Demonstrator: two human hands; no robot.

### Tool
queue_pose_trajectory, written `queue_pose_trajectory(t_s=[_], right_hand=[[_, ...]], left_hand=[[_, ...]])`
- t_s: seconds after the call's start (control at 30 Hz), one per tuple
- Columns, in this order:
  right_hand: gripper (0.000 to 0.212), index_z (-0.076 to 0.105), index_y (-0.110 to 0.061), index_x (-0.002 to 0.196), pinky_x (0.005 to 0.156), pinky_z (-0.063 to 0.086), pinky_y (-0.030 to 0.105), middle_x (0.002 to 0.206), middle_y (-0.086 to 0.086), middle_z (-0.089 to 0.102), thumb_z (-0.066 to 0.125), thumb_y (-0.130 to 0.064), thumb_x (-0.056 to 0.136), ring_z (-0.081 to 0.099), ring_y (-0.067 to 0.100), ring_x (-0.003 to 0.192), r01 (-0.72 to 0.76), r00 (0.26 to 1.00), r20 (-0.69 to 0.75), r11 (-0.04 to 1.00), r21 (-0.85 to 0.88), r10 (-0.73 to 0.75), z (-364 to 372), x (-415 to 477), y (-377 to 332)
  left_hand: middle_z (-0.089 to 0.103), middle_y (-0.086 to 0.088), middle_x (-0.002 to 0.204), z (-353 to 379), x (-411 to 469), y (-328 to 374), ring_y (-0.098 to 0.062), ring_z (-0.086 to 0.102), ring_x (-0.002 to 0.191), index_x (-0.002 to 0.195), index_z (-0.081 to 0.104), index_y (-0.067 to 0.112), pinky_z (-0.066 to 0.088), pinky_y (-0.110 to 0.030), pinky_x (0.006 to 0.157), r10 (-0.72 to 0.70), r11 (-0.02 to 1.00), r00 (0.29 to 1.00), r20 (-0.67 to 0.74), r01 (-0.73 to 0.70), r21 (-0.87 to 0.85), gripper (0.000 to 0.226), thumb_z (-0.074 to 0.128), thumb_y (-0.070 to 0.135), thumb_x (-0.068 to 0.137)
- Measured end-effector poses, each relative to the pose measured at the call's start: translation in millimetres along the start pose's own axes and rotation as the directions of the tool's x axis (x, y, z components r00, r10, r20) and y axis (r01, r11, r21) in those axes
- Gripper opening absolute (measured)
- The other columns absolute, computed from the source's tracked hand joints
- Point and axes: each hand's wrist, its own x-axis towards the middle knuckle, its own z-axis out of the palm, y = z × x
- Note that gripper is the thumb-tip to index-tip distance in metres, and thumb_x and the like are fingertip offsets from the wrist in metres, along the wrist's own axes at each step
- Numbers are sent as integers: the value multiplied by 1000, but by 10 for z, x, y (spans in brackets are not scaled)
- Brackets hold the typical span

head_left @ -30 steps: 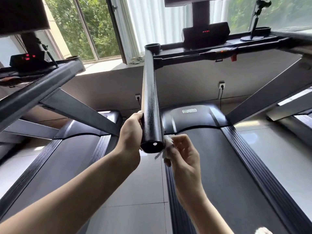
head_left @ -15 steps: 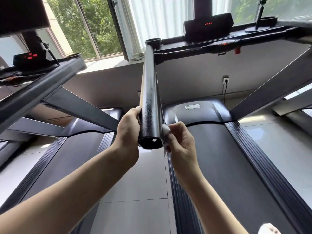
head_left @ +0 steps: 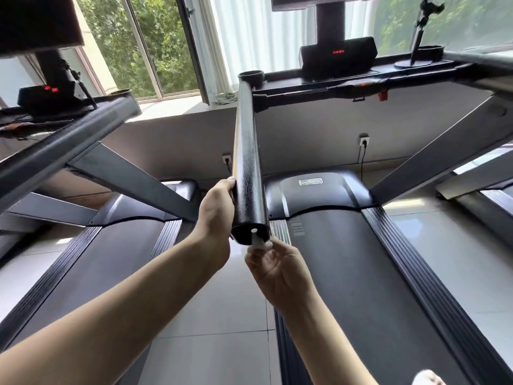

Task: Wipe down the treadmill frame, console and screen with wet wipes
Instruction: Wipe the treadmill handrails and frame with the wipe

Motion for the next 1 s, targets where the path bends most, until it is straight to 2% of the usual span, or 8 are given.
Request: queue_pose_trajectory(t_s=[0.17,0.37,0.43,0.63,0.77,0.83,0.93,1.0], right_hand=[[16,63,-7,82,52,34,18,67,1,52,63,3,70,43,7,52,263,954,-74,932,-250,-289,337,-350,-151],[14,66,-4,90,53,41,19,66,-2,59,70,-14,97,48,7,55,557,716,162,417,-718,-679,607,-534,-82],[13,68,-6,88,59,49,24,71,3,66,70,-16,96,58,11,61,584,697,288,287,-759,-657,635,-555,-106],[15,66,-7,87,59,45,27,66,-4,63,66,-17,98,55,6,58,471,706,280,136,-872,-650,658,-531,-183],[15,65,-21,84,65,57,31,72,-9,68,60,-9,92,66,11,68,453,622,584,-368,-812,-522,953,-655,-104],[14,64,-21,82,64,50,24,70,-11,65,60,-12,91,63,6,68,339,590,607,-519,-784,-532,938,-613,-194],[23,64,-19,78,59,40,14,63,-13,62,62,0,91,59,-1,62,244,629,471,-418,-875,-619,813,-570,-328],[23,65,-16,82,60,41,15,64,-14,62,60,3,93,56,1,59,298,633,411,-283,-912,-657,774,-613,-238]], left_hand=[[64,-11,87,-19,-9,-2,-26,63,81,94,66,17,52,-36,75,-17,1000,1000,-2,17,-8,27,43,28,103],[67,-4,69,-57,31,-50,-19,63,60,87,61,16,50,-25,53,-29,999,998,61,28,18,32,37,27,104],[64,-2,60,-53,18,-42,-15,60,49,82,58,15,45,-19,43,-28,1000,997,78,27,10,34,36,26,105],[63,-2,53,-37,-29,-30,-14,59,41,85,57,11,42,-17,37,-45,998,989,140,50,-37,35,33,23,106],[54,-3,56,-35,3,-21,-17,51,49,85,60,13,40,-15,42,-115,989,983,144,126,-71,36,34,29,104],[64,-4,64,-53,45,-29,-15,59,52,93,62,12,46,-18,48,-128,989,985,117,136,-60,33,38,31,104],[74,-4,115,-103,112,-73,-22,71,104,122,68,17,54,-37,99,-102,994,992,75,105,-36,39,48,42,100],[70,-1,128,-138,140,-103,-22,66,118,132,65,22,47,-44,111,-96,995,992,80,98,-21,44,50,45,98]])
